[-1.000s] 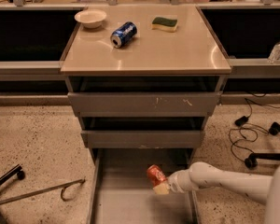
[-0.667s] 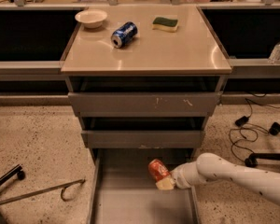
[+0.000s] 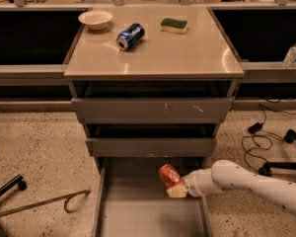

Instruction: Pick coke can from bottom drawer and place on counter

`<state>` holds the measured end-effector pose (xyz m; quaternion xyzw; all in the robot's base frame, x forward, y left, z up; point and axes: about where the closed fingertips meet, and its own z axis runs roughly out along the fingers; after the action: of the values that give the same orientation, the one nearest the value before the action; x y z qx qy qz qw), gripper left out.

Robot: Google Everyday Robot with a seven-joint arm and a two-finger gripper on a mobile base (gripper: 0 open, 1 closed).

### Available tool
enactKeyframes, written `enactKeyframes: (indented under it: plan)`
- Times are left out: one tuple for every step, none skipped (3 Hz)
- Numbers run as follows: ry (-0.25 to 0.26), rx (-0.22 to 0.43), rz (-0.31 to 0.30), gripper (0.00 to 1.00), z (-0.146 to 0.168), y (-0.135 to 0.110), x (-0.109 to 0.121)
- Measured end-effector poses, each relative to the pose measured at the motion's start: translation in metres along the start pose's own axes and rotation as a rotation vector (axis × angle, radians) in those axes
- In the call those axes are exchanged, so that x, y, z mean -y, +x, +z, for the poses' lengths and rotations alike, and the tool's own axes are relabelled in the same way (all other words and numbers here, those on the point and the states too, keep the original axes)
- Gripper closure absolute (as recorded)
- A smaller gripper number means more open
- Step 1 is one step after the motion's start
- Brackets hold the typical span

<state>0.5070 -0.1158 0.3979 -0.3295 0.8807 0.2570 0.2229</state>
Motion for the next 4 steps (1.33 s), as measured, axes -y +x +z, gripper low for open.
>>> enactKeyframes:
  plan:
    - [0.022,0.039,-0.085,1.0,-0.051,-0.039,-0.022]
    - [0.029,0.079,-0.194,1.0,-0.109,-0.089,-0.05]
    - [-0.002,0.099,-0.315,1.0,-0.157,-0.155,-0.088]
    - [-0.027,0.133,-0.417,1.0,-0.205,-0.21,-0.125]
